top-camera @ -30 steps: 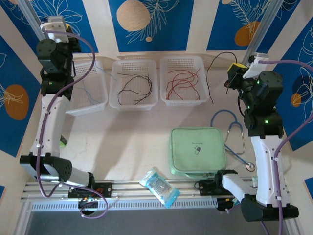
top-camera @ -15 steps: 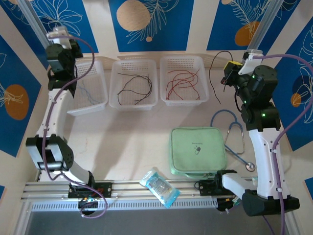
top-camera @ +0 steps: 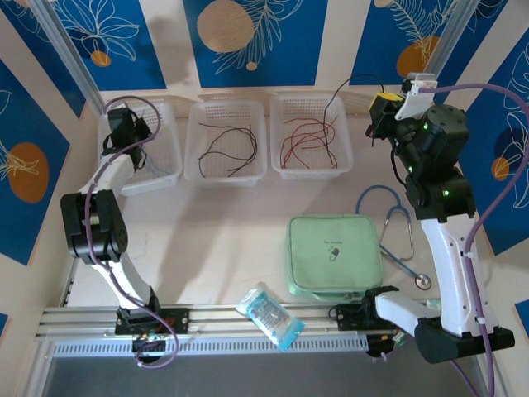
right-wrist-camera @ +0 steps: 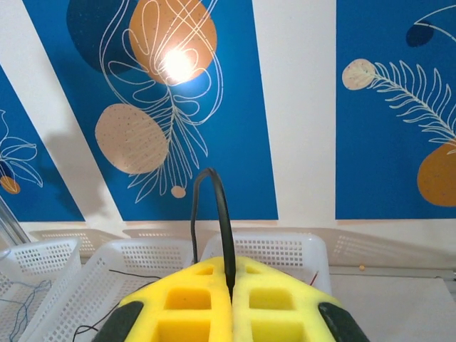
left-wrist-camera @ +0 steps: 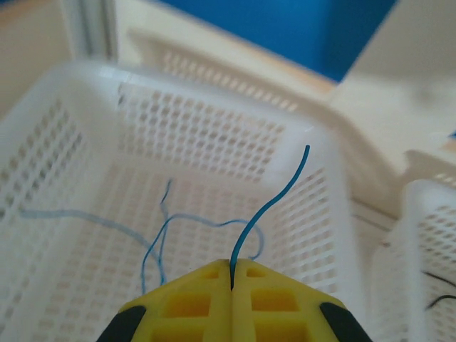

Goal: Untangle the cables

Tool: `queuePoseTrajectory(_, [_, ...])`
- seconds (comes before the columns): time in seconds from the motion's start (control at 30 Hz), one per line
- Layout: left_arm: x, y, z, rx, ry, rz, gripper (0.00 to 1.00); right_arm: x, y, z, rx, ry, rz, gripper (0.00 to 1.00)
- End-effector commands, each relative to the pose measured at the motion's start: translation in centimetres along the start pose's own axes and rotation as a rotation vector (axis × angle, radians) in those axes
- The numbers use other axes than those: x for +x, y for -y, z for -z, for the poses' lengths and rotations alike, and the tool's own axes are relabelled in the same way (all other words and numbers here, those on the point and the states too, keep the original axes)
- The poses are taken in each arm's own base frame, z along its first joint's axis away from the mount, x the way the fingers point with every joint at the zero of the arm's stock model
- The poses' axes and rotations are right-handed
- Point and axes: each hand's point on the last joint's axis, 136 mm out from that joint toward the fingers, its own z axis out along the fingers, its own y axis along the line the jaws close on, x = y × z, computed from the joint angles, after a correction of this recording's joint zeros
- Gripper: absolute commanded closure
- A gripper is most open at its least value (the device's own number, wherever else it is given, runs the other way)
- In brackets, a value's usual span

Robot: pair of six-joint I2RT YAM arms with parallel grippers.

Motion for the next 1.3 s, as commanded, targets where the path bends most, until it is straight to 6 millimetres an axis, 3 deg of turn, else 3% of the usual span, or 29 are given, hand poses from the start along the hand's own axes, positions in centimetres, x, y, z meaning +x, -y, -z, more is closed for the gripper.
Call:
queuePoseTrajectory(0.0, [2.4,-1.9,-1.4,-0.038,-0.091,0.12,1.0,-2.0,-0.6,1.2,-0.006,0.061,0.023,1.0])
queuePoseTrajectory(0.23, [7.1,-2.1,-4.0,0.036,-0.249,0.212,1.0,-1.6,-2.6,0.8,-0.087,0.052,0.067,1.0])
queuePoseTrajectory(0.27, [7.5,-2.1,-4.3,0.052,-0.262,0.241,0.96,-1.5,-2.7,0.6,-0.093,0.048,0.067,1.0])
queuePoseTrajectory(0.33, [8.0,-2.2,-4.6,0.061,-0.284,0.264,0.84,-1.3,-3.5,0.5,-0.124,0.046,0.074,1.0])
queuePoseTrajectory(0.47, [7.4,-2.2,-4.5,0.051,-0.314,0.225,0.37,-1.0,-4.8,-0.2,-0.17,0.045,0.104,1.0])
queuePoseTrajectory(0.57, [5.2,-2.3,-3.3,0.034,-0.246,0.2,0.18,-0.5,-5.5,-0.8,-0.189,0.026,0.113,1.0])
queuePoseTrajectory(0.63, [3.5,-2.3,-2.2,0.026,-0.198,0.177,0.11,-0.6,-6.0,-1.0,-0.206,0.03,0.113,1.0])
queuePoseTrajectory(0.83, [0.2,-2.7,0.8,-0.022,-0.109,0.088,0.02,-1.0,-8.0,-2.4,-0.274,0.044,0.083,1.0])
queuePoseTrajectory(1.03, [1.3,-3.7,1.4,-0.032,-0.145,0.096,0.01,-1.4,-9.9,-3.5,-0.32,0.054,0.083,1.0])
queuePoseTrajectory(1.13, [1.4,-2.3,1.8,0.058,-0.134,0.099,0.04,-1.8,-11.1,-3.6,-0.359,0.062,0.081,1.0])
queuePoseTrajectory(1.27, [2.3,1.5,1.5,0.252,-0.221,0.087,0.14,-2.3,-12.9,-4.0,-0.41,0.071,0.074,1.0])
